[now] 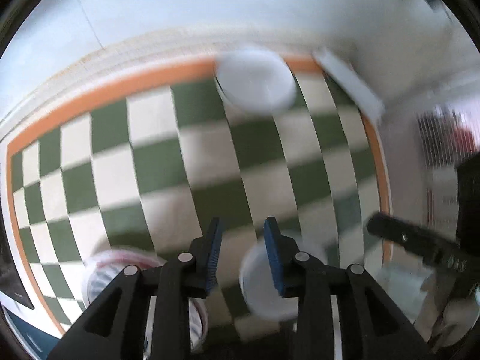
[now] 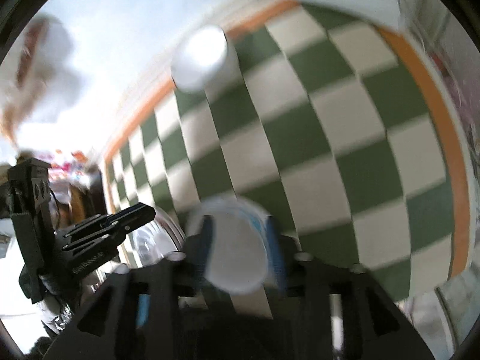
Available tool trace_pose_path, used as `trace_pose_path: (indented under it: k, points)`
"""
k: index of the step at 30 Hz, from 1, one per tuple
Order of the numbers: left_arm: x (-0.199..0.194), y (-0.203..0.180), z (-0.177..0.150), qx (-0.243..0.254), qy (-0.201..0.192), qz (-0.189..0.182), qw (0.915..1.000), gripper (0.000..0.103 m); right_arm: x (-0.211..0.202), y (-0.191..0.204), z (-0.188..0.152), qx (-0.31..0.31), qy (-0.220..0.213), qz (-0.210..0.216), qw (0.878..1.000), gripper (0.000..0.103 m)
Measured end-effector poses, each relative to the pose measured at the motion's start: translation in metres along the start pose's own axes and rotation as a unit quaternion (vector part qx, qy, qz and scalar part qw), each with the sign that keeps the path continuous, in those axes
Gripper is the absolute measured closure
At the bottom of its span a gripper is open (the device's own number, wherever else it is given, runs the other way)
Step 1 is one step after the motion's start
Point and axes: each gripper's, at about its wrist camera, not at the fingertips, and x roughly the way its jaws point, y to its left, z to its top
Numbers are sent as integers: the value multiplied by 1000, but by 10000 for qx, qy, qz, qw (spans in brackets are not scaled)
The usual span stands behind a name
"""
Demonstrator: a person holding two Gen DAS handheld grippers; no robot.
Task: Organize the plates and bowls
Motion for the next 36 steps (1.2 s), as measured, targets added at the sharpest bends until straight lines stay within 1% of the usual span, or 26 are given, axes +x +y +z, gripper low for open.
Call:
trace_pose_path:
  k: [3, 6, 7, 9, 11, 14, 15, 17, 18, 19, 20, 21, 22, 25, 30, 33, 36]
  points:
    - [5, 13, 40, -329, -155, 30, 9993, 76, 0, 10, 40, -100, -285, 11, 9995, 52]
    - [17, 30, 75, -661, -200, 67, 9976, 76, 15, 19, 81, -165, -448, -70, 9988, 52]
    - [23, 33, 85, -733, -195, 93, 9971, 76, 22, 22, 95, -225, -500, -172, 9983, 52]
    - [37, 37, 99, -818, -106, 123, 9965, 76, 41, 28, 122, -323, -521, -446, 9971, 52]
    - [53, 39, 116, -864, 52, 105, 9962, 76, 55, 30, 140, -345, -470, -490, 9971, 52]
    - [80, 38, 129, -856, 341, 30, 9957, 76, 82, 31, 165, -344, -327, -687, 9965, 52]
    - [88, 36, 132, -837, 419, 11, 9956, 76, 89, 30, 171, -335, -267, -696, 9967, 52]
    - [103, 31, 135, -722, 563, 89, 9958, 76, 102, 26, 179, -277, -157, -688, 9971, 53]
    - [107, 31, 137, -656, 590, 114, 9960, 77, 109, 24, 183, -259, -127, -692, 9972, 55]
    - [111, 29, 138, -600, 576, 118, 9965, 82, 115, 23, 186, -258, -91, -714, 9971, 58]
    - [116, 27, 139, -563, 579, 124, 9967, 88, 119, 23, 188, -251, -60, -735, 9970, 69]
    - [119, 27, 140, -551, 586, 132, 9967, 95, 124, 21, 190, -230, -19, -771, 9968, 84]
    - [120, 25, 140, -538, 568, 115, 9969, 95, 127, 20, 191, -211, 7, -765, 9968, 91]
    - [120, 21, 139, -480, 493, 190, 9974, 95, 129, 20, 191, -180, -58, -711, 9973, 92]
    - [116, 16, 136, -404, 500, 219, 9977, 95, 127, 22, 187, -235, -74, -809, 9964, 93]
    - [108, 11, 131, -330, 427, 253, 9982, 95, 119, 24, 183, -266, -99, -809, 9963, 93]
    - [94, 6, 124, -223, 305, 267, 9989, 95, 108, 33, 172, -344, -169, -845, 9957, 93]
